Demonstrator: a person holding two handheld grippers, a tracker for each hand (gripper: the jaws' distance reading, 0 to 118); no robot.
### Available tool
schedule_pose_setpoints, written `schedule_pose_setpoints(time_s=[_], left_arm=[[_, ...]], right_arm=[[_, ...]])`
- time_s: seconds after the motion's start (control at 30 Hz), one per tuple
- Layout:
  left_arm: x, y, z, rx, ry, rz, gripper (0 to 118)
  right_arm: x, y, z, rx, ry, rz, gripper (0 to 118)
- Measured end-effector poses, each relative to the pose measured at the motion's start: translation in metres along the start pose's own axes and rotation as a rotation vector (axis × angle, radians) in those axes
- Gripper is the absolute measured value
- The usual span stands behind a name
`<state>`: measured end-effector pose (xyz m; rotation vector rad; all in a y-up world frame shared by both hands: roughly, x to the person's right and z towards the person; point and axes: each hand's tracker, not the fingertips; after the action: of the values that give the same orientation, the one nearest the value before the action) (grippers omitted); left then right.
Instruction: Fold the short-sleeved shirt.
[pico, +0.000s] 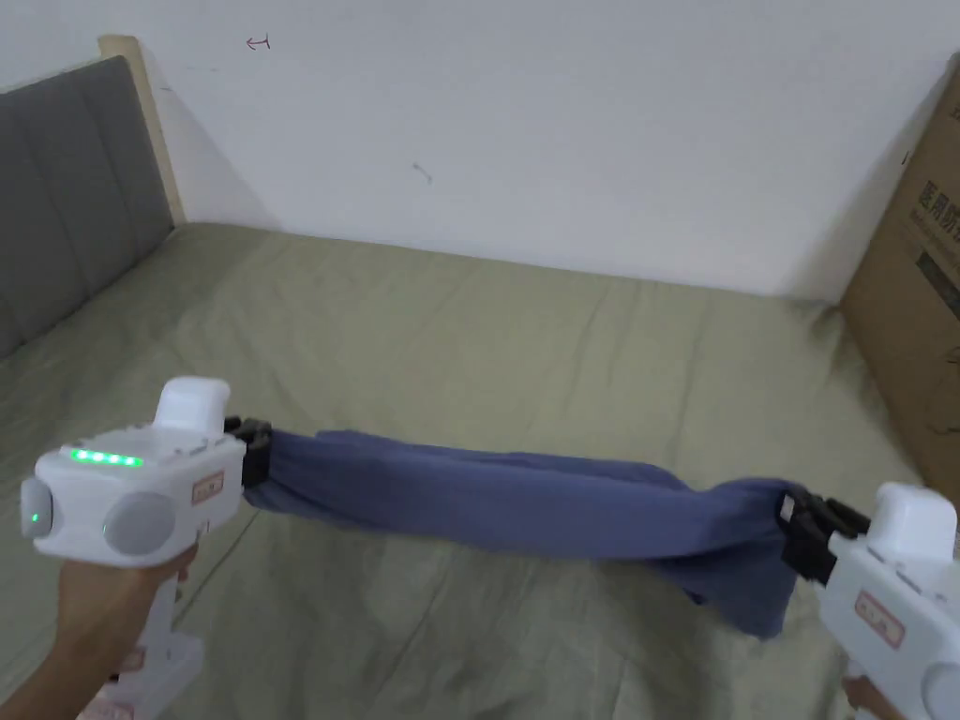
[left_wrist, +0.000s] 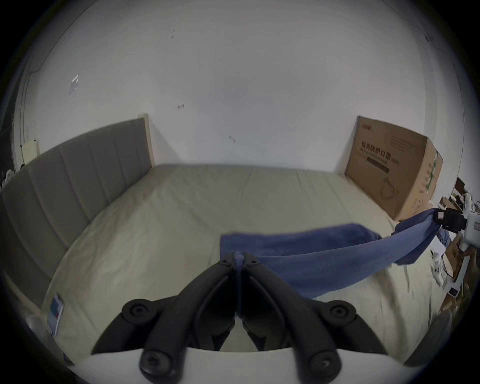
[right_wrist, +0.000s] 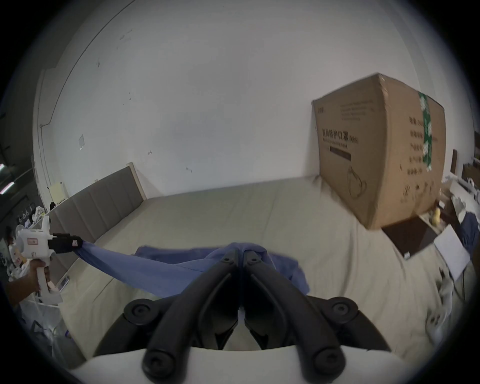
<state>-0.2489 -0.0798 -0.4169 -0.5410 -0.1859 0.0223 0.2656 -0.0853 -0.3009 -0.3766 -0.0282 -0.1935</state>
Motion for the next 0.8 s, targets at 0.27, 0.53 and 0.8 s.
schedule_pose_setpoints(time_s=[0.27, 0.53, 0.8], left_arm=[[-0.019, -0.109, 0.064, -0.160, 0.022, 0.040, 2], [-0.027, -0.184, 0.109, -0.289, 0.062, 0.032, 2], [-0.030, -0.241, 0.107, -0.428, 0.099, 0.070, 2]], right_arm=[[-0.006, -0.090, 0.088, -0.124, 0.005, -0.068, 0], [-0.017, -0.164, 0.145, -0.285, -0.014, -0.078, 0], [-0.023, -0.223, 0.140, -0.509, -0.141, -0.116, 1]])
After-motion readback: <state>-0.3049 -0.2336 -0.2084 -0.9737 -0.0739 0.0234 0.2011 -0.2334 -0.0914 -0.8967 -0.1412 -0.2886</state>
